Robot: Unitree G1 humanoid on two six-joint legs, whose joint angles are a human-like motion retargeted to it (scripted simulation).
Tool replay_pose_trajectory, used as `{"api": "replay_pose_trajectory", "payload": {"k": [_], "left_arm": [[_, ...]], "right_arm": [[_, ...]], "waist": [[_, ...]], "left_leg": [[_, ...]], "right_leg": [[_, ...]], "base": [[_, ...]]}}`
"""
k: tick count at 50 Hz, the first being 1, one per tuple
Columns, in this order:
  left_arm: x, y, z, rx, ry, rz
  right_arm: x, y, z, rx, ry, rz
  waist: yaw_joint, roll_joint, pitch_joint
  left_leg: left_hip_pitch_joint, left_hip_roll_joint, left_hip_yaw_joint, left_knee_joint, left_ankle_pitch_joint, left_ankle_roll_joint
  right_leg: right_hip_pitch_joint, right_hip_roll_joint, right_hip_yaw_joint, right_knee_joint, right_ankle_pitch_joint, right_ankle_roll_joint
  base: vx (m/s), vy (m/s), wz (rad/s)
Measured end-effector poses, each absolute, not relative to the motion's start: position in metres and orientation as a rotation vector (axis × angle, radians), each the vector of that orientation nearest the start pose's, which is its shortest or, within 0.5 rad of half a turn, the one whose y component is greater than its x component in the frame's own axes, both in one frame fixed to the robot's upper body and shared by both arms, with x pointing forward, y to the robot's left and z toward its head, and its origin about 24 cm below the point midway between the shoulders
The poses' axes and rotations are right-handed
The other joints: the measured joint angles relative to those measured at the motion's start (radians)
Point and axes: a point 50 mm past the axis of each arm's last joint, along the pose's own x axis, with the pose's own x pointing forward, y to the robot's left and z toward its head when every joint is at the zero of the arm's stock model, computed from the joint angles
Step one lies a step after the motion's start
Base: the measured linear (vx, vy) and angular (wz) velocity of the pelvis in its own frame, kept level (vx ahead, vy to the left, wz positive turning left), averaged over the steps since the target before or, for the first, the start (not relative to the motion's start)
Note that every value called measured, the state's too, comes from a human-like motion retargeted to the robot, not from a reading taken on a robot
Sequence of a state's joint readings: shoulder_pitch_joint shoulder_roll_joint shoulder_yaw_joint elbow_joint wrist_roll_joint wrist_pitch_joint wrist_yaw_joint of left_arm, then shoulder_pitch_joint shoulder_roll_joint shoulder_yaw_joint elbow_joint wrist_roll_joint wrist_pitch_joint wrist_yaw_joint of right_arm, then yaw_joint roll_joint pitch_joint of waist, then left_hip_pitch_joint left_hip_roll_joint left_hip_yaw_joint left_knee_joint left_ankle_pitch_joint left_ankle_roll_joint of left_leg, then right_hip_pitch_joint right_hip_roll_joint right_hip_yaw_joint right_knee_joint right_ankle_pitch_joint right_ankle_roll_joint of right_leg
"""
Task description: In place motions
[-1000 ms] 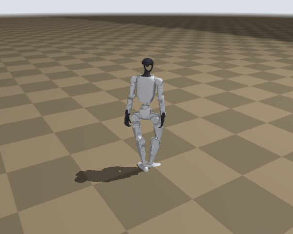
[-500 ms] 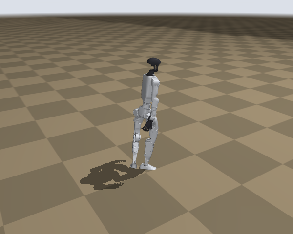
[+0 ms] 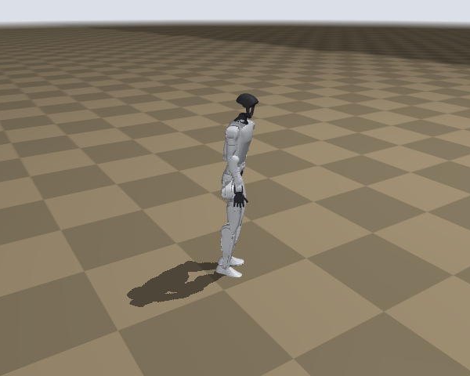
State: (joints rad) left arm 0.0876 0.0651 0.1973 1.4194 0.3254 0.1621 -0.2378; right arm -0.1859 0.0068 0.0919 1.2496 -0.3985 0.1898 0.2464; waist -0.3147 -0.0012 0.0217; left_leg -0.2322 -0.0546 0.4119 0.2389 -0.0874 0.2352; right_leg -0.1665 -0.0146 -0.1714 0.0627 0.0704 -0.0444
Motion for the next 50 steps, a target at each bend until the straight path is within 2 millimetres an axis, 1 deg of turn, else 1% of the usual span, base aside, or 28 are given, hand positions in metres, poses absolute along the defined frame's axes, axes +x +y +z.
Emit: {"api": "replay_pose_trajectory", "payload": {"k": [2, 6, 10, 12, 13, 15, 16, 17, 19, 22, 25, 28, 32, 33, 35, 37, 38, 39, 41, 43, 45, 46, 47, 48, 50], "left_arm": [[-0.005, 0.182, -0.18, 0.001, 1.665, -0.19], [0.004, 0.196, -0.179, 0.051, 1.64, -0.166], [0.025, 0.209, -0.176, 0.073, 1.585, -0.124], [0.034, 0.213, -0.175, 0.064, 1.558, -0.112], [0.037, 0.215, -0.174, 0.058, 1.543, -0.104], [0.042, 0.217, -0.174, 0.069, 1.523, -0.107], [0.044, 0.217, -0.173, 0.082, 1.515, -0.114], [0.046, 0.217, -0.173, 0.091, 1.509, -0.115], [0.044, 0.216, -0.174, 0.088, 1.509, -0.106], [0.038, 0.213, -0.175, 0.079, 1.528, -0.119], [0.03, 0.206, -0.176, 0.073, 1.562, -0.138], [0.021, 0.197, -0.179, 0.083, 1.591, -0.149], [0.007, 0.187, -0.181, 0.107, 1.613, -0.162], [0.004, 0.185, -0.181, 0.113, 1.621, -0.156], [-0.003, 0.184, -0.181, 0.121, 1.636, -0.128], [-0.006, 0.184, -0.181, 0.117, 1.647, -0.103], [-0.006, 0.185, -0.181, 0.112, 1.653, -0.092], [-0.005, 0.186, -0.181, 0.106, 1.658, -0.089], [0.001, 0.187, -0.181, 0.098, 1.659, -0.096], [0.008, 0.187, -0.181, 0.085, 1.651, -0.1], [0.013, 0.186, -0.18, 0.061, 1.636, -0.1], [0.014, 0.186, -0.18, 0.051, 1.63, -0.103], [0.014, 0.187, -0.18, 0.043, 1.626, -0.104], [0.013, 0.187, -0.18, 0.039, 1.627, -0.104], [0.01, 0.189, -0.18, 0.042, 1.636, -0.098]], "right_arm": [[0.126, -0.137, -0.165, -0.324, 1.336, 0.472], [0.103, -0.147, -0.171, -0.331, 1.445, 0.481], [0.08, -0.16, -0.175, -0.326, 1.525, 0.392], [0.065, -0.167, -0.177, -0.301, 1.579, 0.356], [0.058, -0.17, -0.177, -0.29, 1.606, 0.343], [0.041, -0.174, -0.178, -0.241, 1.665, 0.299], [0.034, -0.175, -0.178, -0.207, 1.695, 0.273], [0.027, -0.176, -0.178, -0.181, 1.721, 0.252], [0.017, -0.178, -0.178, -0.165, 1.76, 0.237], [0.008, -0.179, -0.178, -0.147, 1.791, 0.238], [0.006, -0.179, -0.178, -0.134, 1.796, 0.261], [0.009, -0.18, -0.178, -0.131, 1.786, 0.291], [0.022, -0.186, -0.177, -0.152, 1.758, 0.322], [0.026, -0.188, -0.176, -0.159, 1.748, 0.322], [0.035, -0.193, -0.175, -0.172, 1.72, 0.311], [0.043, -0.198, -0.174, -0.177, 1.692, 0.288], [0.048, -0.202, -0.174, -0.179, 1.674, 0.267], [0.053, -0.208, -0.172, -0.175, 1.652, 0.235], [0.06, -0.221, -0.17, -0.162, 1.614, 0.169], [0.064, -0.235, -0.167, -0.158, 1.587, 0.11], [0.064, -0.249, -0.163, -0.172, 1.578, 0.063], [0.063, -0.255, -0.162, -0.187, 1.585, 0.044], [0.061, -0.261, -0.16, -0.202, 1.593, 0.025], [0.059, -0.265, -0.159, -0.22, 1.604, 0.006], [0.055, -0.272, -0.157, -0.247, 1.623, -0.029]], "waist": [[0.032, -0.015, 0.005], [0.048, -0.01, -0.032], [0.016, -0.002, -0.033], [0.083, -0.014, -0.045], [0.157, -0.025, -0.053], [0.215, -0.037, -0.059], [0.112, -0.02, -0.059], [0.044, -0.009, -0.059], [0.048, -0.007, -0.065], [0.049, -0.004, -0.065], [0.051, -0.001, -0.063], [0.05, 0.003, -0.057], [0.041, 0.004, -0.044], [0.042, 0.003, -0.041], [0.045, 0.002, -0.039], [0.054, 0.003, -0.035], [0.075, -0.003, -0.034], [0.107, -0.01, -0.031], [0.162, -0.018, -0.018], [0.204, -0.023, -0.001], [0.237, -0.036, 0.008], [0.24, -0.04, 0.008], [0.242, -0.041, 0.006], [0.24, -0.039, 0.003], [0.219, -0.024, -0.011]], "left_leg": [[0.027, -0.005, 0.041, -0.014, -0.021, -0.014], [0.035, -0.009, 0.092, -0.054, -0.041, -0.023], [0.039, -0.015, 0.079, -0.08, -0.042, -0.015], [0.048, -0.011, 0.134, -0.097, -0.05, -0.018], [0.056, 0.001, 0.202, -0.108, -0.056, -0.024], [0.067, 0.0, 0.225, -0.118, -0.057, -0.03], [0.051, -0.021, 0.102, -0.109, -0.039, -0.022], [0.039, -0.035, 0.015, -0.103, -0.025, -0.019], [0.032, -0.031, -0.009, -0.1, -0.012, -0.024], [0.019, -0.03, -0.071, -0.085, 0.015, -0.035], [0.005, -0.034, -0.144, -0.073, 0.05, -0.042], [-0.008, -0.043, -0.222, -0.064, 0.088, -0.042], [-0.025, -0.072, -0.345, -0.062, 0.142, -0.038], [-0.029, -0.08, -0.372, -0.064, 0.155, -0.038], [-0.042, -0.098, -0.431, -0.068, 0.187, -0.044], [-0.051, -0.116, -0.483, -0.072, 0.214, -0.056], [-0.058, -0.13, -0.504, -0.074, 0.226, -0.067], [-0.067, -0.148, -0.524, -0.075, 0.223, -0.076], [-0.087, -0.177, -0.555, -0.074, 0.2, -0.082], [-0.108, -0.184, -0.545, -0.078, 0.159, -0.08], [-0.132, -0.187, -0.491, -0.09, 0.089, -0.055], [-0.144, -0.18, -0.441, -0.095, 0.036, -0.038], [-0.156, -0.164, -0.371, -0.099, -0.015, -0.026], [-0.165, -0.131, -0.264, -0.103, -0.063, -0.023], [-0.187, -0.073, -0.086, -0.094, -0.149, -0.035]], "right_leg": [[0.005, -0.005, 0.042, 0.006, 0.003, 0.003], [-0.021, -0.006, 0.068, 0.023, -0.014, 0.014], [-0.018, -0.012, 0.029, 0.034, -0.034, 0.024], [-0.013, -0.004, 0.091, 0.042, -0.054, 0.027], [-0.009, 0.003, 0.158, 0.05, -0.07, 0.035], [-0.002, 0.012, 0.182, 0.054, -0.072, 0.027], [-0.005, -0.004, 0.062, 0.059, -0.07, 0.019], [-0.005, -0.016, -0.018, 0.064, -0.072, 0.016], [0.007, -0.018, -0.021, 0.077, -0.092, 0.022], [0.018, -0.007, -0.025, 0.099, -0.113, 0.004], [0.021, 0.005, 0.027, 0.124, -0.118, -0.012], [0.02, 0.017, 0.128, 0.144, -0.111, -0.004], [0.028, 0.032, 0.277, 0.156, -0.117, 0.035], [0.034, 0.035, 0.298, 0.157, -0.126, 0.044], [0.044, 0.035, 0.287, 0.16, -0.158, 0.051], [0.053, 0.028, 0.192, 0.157, -0.18, 0.016], [0.063, 0.012, 0.101, 0.146, -0.187, -0.005], [0.072, 0.005, 0.044, 0.138, -0.192, -0.013], [0.083, -0.009, -0.035, 0.135, -0.201, -0.008], [0.089, -0.042, -0.137, 0.144, -0.211, 0.005], [0.095, -0.065, -0.212, 0.151, -0.226, 0.011], [0.099, -0.077, -0.261, 0.15, -0.232, 0.014], [0.105, -0.086, -0.311, 0.149, -0.238, 0.017], [0.113, -0.092, -0.362, 0.146, -0.244, 0.023], [0.124, -0.095, -0.467, 0.137, -0.252, 0.038]], "base": [[0.04, 0.16, -1.53], [0.0, 0.15, -0.83], [-0.12, 0.05, 0.23], [-0.07, 0.01, -1.49], [-0.06, -0.01, -2.2], [-0.07, -0.02, 0.14], [-0.02, -0.06, 3.79], [0.02, -0.08, 4.0], [-0.06, -0.07, 1.43], [-0.05, -0.1, 1.24], [-0.06, -0.13, 1.68], [-0.05, -0.14, 2.17], [-0.15, -0.21, 2.64], [-0.17, -0.23, 2.65], [-0.3, -0.28, 2.64], [-0.28, -0.21, 2.29], [-0.38, -0.22, 2.33], [-0.55, -0.26, 2.56], [-0.55, -0.24, 2.53], [-0.44, -0.21, 2.5], [-0.56, -0.3, 2.79], [-0.43, -0.28, 2.99], [-0.28, -0.24, 3.13], [-0.34, -0.26, 3.21], [-0.44, -0.28, 3.34]]}}
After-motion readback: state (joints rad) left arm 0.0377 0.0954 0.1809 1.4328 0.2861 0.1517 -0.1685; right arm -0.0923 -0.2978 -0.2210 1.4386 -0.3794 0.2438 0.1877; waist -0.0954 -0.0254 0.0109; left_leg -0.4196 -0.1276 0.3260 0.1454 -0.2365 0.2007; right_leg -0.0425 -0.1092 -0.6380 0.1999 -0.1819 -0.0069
